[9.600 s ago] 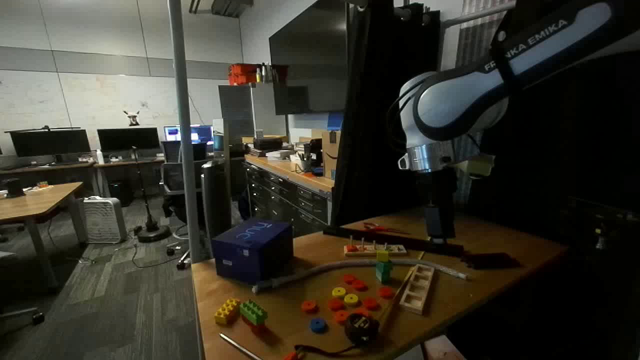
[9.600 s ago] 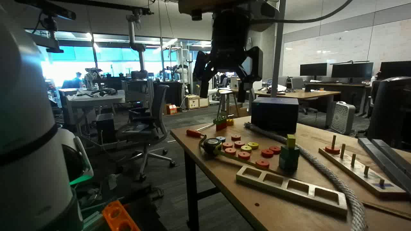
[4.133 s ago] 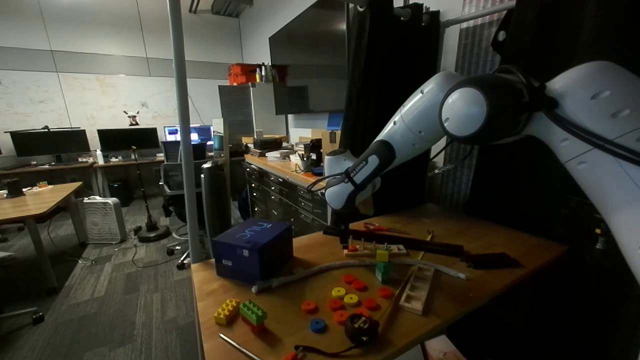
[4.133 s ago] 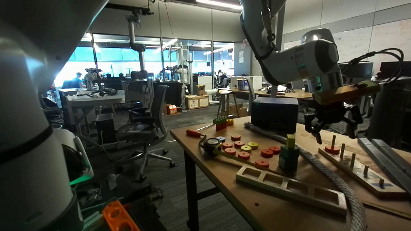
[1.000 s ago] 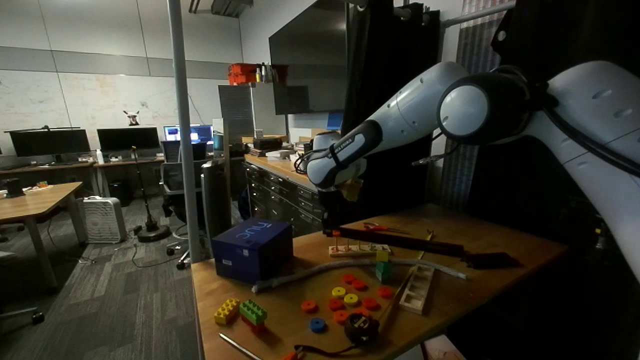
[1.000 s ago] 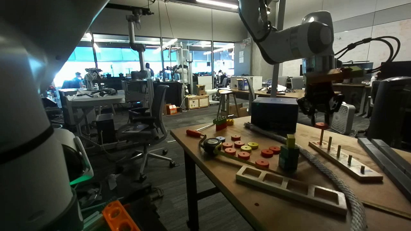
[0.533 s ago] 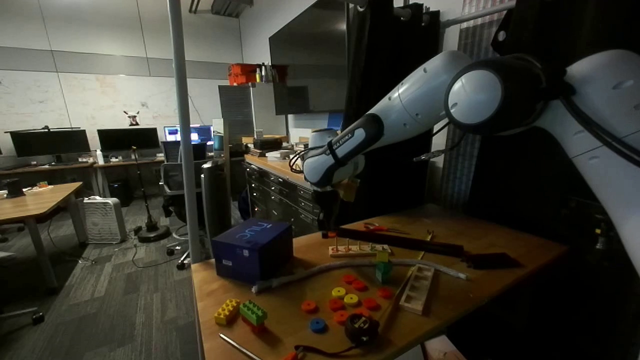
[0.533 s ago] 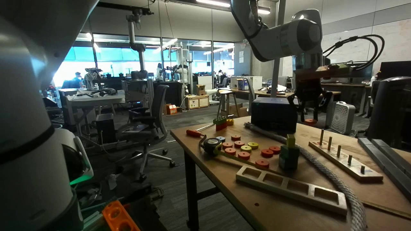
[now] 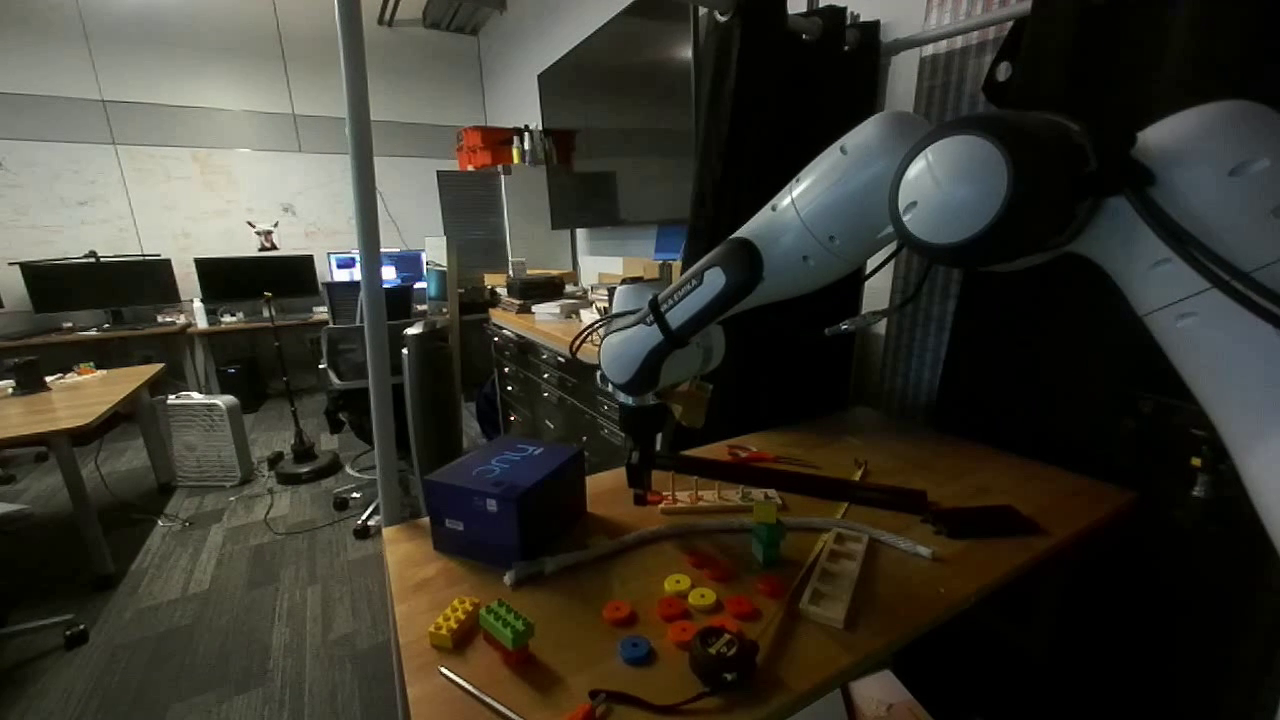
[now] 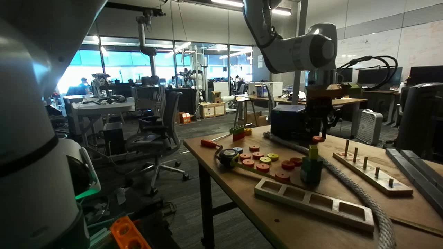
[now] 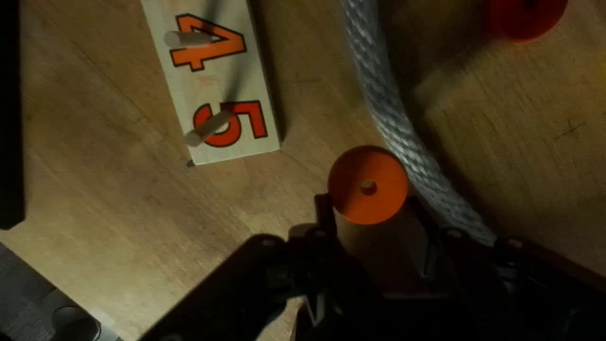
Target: Remove the orange square from the wooden object.
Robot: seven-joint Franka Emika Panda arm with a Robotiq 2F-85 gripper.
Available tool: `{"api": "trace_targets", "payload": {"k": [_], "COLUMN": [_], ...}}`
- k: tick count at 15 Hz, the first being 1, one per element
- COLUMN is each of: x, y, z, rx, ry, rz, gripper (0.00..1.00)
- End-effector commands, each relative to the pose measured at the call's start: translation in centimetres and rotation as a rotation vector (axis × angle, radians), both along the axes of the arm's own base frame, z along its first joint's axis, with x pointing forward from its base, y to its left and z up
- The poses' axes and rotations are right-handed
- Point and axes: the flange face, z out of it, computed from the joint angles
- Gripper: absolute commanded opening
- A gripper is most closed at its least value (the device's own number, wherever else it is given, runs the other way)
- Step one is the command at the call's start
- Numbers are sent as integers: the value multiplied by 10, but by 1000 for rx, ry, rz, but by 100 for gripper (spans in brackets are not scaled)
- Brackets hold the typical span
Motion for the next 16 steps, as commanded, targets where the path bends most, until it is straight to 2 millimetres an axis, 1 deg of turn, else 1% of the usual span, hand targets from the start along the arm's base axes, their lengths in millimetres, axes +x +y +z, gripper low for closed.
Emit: {"api": "trace_targets", "payload": {"k": [1,5,8,11,12,14,15,16], "x": [4,11,17,24,26,30,32,32], "y": [11,23,24,23,23,23,23,23], "z": [-9,-34,-49,-52,-54,-52,-53,-53], "rx": [50,71,74,73,73,76,78,79], "ry": [-6,18,34,29,30,25,24,27], "rz": [40,73,81,86,88,94,99,103], "gripper": [22,22,22,22,15,9,15,16]}}
